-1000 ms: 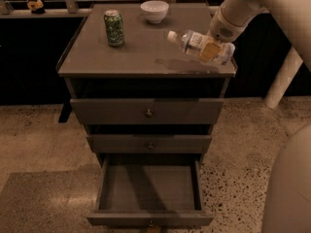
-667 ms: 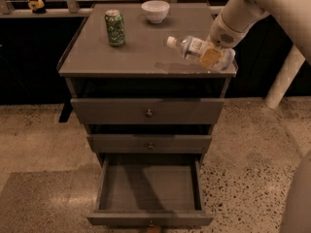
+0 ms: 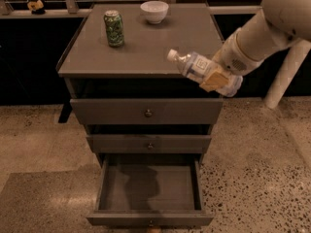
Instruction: Place blue plastic bottle into bottom drawer
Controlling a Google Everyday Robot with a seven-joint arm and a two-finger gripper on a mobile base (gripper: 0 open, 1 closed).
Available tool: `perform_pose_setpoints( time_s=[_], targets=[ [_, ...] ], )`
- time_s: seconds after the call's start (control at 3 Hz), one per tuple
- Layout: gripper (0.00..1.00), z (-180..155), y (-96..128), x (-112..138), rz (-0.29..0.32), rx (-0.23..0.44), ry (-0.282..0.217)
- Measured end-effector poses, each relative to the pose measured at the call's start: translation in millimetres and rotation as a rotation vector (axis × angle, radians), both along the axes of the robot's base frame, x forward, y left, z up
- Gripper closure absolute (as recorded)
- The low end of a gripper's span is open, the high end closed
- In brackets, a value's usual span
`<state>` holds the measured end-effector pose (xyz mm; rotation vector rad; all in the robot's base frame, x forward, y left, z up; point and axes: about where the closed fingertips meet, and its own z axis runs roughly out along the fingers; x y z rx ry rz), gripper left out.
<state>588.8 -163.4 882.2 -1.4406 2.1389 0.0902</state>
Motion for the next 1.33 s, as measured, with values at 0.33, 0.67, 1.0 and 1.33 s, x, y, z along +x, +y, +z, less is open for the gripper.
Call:
perform_pose_setpoints(
  time_s=[0.33,0.67,1.0,1.33],
  targets=[
    [1.00,-41,-6,-24,0.001,-0.020,0.081],
    [1.00,-42,-5,-23,0.003,-0.021,0.081],
    [1.00,-49,-7,-36,0.000,-0.005,0.087],
    [1.00,-68,-11,-75,-0.042,0.062,0.108]
  ],
)
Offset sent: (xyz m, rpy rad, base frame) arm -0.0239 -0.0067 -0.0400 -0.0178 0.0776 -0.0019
